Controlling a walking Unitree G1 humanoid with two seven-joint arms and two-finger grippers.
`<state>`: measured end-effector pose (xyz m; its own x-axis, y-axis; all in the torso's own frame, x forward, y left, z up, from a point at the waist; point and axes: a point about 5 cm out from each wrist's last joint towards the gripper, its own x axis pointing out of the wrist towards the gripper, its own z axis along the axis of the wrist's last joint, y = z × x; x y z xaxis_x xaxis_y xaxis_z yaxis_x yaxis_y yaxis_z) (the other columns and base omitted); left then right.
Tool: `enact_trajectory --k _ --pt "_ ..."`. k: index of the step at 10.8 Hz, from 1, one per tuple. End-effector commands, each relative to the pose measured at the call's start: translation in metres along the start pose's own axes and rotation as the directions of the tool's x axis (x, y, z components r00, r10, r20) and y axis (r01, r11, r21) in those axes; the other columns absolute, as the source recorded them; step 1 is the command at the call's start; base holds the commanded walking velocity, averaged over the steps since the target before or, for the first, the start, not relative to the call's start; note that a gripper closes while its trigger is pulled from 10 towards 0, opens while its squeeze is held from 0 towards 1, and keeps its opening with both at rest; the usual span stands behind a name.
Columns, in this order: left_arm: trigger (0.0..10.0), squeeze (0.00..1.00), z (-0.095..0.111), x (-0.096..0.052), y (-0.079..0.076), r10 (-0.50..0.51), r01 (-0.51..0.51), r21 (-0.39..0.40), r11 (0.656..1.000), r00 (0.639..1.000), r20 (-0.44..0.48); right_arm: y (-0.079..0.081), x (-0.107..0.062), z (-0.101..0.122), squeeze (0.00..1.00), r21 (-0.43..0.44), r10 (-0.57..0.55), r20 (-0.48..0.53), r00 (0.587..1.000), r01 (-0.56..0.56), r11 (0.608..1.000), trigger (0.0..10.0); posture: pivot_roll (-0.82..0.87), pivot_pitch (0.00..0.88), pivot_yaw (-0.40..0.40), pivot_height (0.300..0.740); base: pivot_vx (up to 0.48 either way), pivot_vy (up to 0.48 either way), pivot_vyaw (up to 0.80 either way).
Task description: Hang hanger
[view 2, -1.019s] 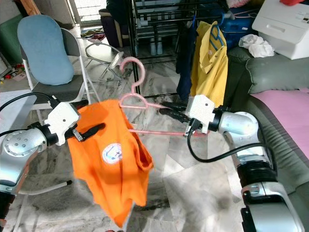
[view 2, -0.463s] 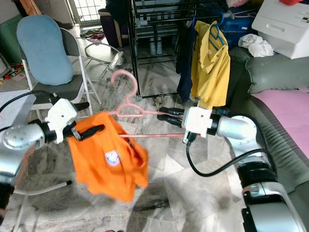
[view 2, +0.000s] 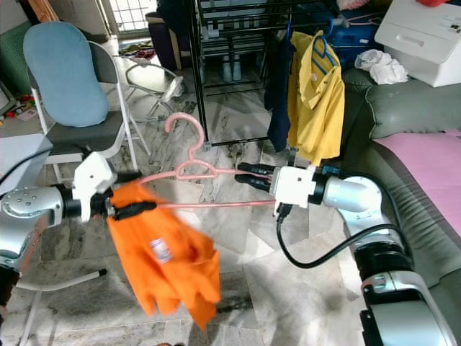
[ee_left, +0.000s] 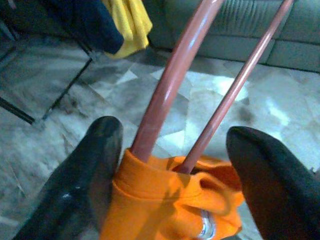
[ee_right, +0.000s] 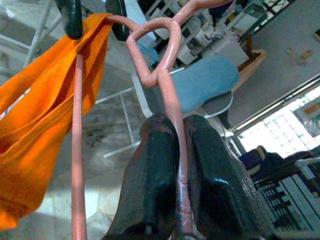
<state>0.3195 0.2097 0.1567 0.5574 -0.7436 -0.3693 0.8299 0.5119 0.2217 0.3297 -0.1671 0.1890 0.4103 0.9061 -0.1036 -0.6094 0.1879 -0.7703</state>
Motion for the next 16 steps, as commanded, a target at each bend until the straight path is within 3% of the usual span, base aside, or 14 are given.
enact_trajectory --k 1,3,11,13,16 --pt "0.0 0.0 0.0 -0.001 0.0 -0.039 0.039 -0.007 0.999 0.999 -0.023 -0.013 0.004 0.009 0.0 -0.046 -0.05 0.046 0.998 0.052 0.998 10.0 -0.02 0.088 0.056 0.74 0.0 0.0 0.0" --pt "0.0 0.0 -0.001 0.001 -0.001 -0.102 0.101 -0.061 0.993 0.995 -0.008 -0.012 0.008 0.008 0.0 -0.054 -0.078 0.052 0.996 0.081 0.995 10.0 -0.02 0.089 0.062 0.74 0.0 0.0 0.0" --pt "0.0 0.0 0.004 -0.008 0.008 -0.091 0.09 -0.022 0.996 0.995 -0.029 -0.022 0.022 0.011 0.0 -0.064 -0.252 0.085 0.964 0.258 0.964 10.0 0.01 0.082 0.072 0.74 0.0 0.0 0.0" --pt "0.0 0.0 0.01 -0.007 0.015 -0.037 0.037 0.022 0.999 0.999 -0.014 -0.029 0.027 0.013 0.0 -0.067 -0.355 0.089 0.931 0.361 0.93 10.0 0.02 0.084 0.074 0.74 0.0 0.0 0.0" --pt "0.0 0.0 0.02 -0.009 0.032 0.121 -0.123 0.119 0.985 0.992 0.024 -0.019 0.048 0.014 0.0 0.015 -0.434 0.108 0.895 0.435 0.9 10.0 0.03 0.089 0.076 0.74 0.0 0.0 0.0"
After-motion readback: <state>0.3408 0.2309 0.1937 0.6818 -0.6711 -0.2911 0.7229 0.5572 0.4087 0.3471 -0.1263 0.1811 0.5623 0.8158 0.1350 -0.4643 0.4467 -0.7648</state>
